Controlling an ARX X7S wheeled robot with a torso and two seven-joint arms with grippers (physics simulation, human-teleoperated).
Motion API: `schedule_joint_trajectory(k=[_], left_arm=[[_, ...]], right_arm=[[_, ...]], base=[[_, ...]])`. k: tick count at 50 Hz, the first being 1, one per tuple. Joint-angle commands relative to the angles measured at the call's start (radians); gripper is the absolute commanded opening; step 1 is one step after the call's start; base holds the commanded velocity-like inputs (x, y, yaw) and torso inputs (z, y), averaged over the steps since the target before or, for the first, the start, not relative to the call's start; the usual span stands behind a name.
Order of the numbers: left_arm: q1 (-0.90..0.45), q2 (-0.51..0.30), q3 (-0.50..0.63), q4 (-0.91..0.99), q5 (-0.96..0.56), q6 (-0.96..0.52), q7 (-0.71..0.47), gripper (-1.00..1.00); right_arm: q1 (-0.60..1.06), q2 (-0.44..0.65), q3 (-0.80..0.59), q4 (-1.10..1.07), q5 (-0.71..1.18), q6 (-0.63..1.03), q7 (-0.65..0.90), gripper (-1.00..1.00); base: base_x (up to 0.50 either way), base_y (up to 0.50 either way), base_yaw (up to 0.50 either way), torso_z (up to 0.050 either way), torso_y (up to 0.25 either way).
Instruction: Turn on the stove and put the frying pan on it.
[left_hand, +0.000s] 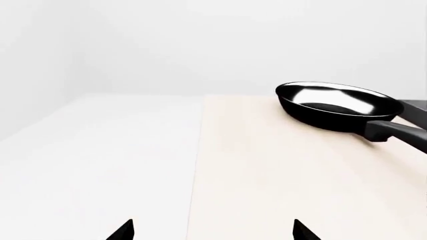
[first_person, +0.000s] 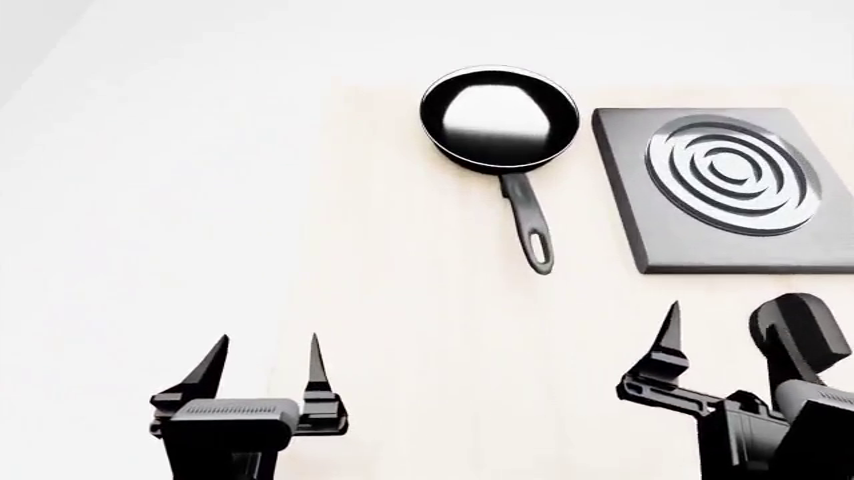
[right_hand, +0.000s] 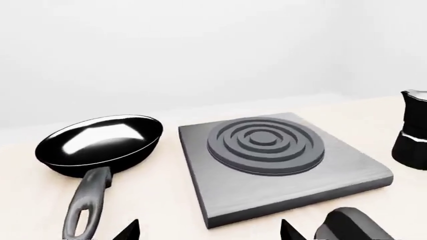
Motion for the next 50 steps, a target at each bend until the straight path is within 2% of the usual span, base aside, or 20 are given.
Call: schedule_joint_trajectory(k=[1,30,50], left_arm=[[0.002,-0.005,0.004,0.007,-0.005,0.003,-0.006,1.00],[-0.001,-0.014,0.015,0.003,-0.017,0.011,-0.020,1.00],[-0.001,-0.021,0.024,0.005,-0.021,0.014,-0.030,1.00]], right_arm=[[-0.038,0.054,0.119,-0.089,0.074,0.086,0.059,1.00],[-0.096,0.110,0.310,-0.151,0.155,0.160,0.140,1.00],[-0.145,0.083,0.362,-0.078,0.158,0.101,0.115,1.00]], base=[[0.00,0.00,0.00,0.000,0.000],[0.00,0.00,0.00,0.000,0.000],[0.00,0.00,0.00,0.000,0.000]])
